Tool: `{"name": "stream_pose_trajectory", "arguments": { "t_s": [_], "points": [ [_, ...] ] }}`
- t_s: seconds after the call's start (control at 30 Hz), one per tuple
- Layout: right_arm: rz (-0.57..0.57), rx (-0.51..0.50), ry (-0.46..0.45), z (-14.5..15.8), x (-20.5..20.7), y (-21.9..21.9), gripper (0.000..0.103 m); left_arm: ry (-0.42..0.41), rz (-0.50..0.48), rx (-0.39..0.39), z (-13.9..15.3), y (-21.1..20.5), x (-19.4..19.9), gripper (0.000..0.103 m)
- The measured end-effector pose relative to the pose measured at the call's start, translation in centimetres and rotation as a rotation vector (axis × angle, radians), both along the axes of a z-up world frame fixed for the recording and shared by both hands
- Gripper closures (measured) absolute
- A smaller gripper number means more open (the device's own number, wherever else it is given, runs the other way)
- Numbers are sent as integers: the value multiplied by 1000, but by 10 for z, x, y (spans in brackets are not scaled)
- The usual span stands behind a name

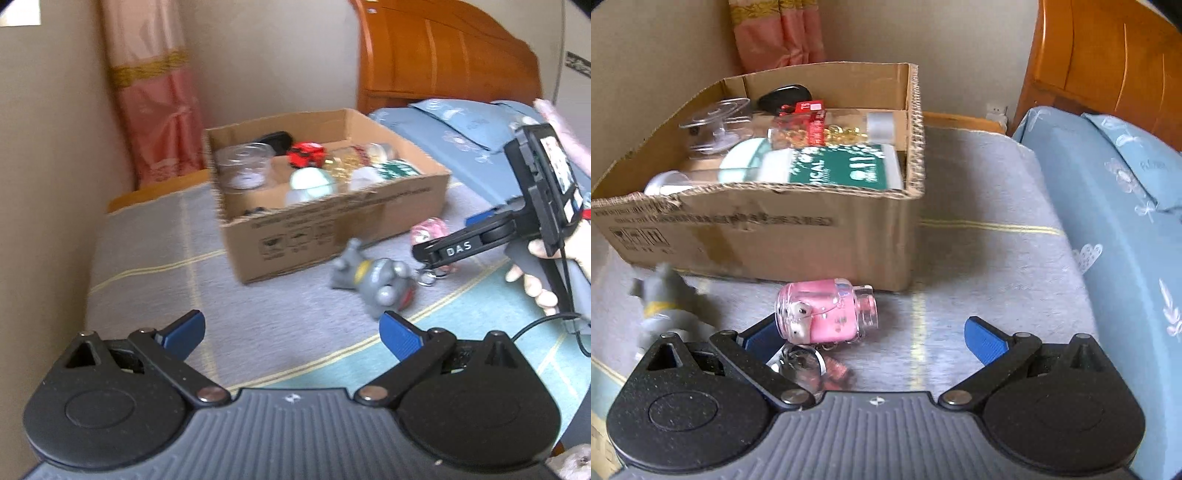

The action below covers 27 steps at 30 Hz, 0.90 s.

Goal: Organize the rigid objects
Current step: 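Move the left tool to the grey toy figure while the right tool approaches the pink keychain bottle, then grasp the grey toy figure with the left tool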

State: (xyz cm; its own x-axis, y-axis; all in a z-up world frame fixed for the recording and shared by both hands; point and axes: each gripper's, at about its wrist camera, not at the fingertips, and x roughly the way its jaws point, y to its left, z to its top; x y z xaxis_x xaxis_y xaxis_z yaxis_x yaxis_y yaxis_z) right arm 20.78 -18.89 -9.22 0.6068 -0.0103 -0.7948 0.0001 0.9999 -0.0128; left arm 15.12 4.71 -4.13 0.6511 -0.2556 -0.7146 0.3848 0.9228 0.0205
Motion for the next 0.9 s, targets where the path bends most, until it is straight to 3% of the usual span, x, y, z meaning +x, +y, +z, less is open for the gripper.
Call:
{"name": "stream_pose_trajectory", "arguments": {
  "t_s": [0.2, 0.47, 0.9],
  "points": [
    [81, -16, -9, -2, -3, -3, 0, 60, -80, -20, -27, -22, 16, 3],
    [128, -17, -35, -2, -7, -6, 0, 139, -100, 12, -59, -36, 34, 2],
    [164, -18, -48, -3, -6, -7, 0, 70, -234, 31, -60, -57, 48, 0]
  ]
}}
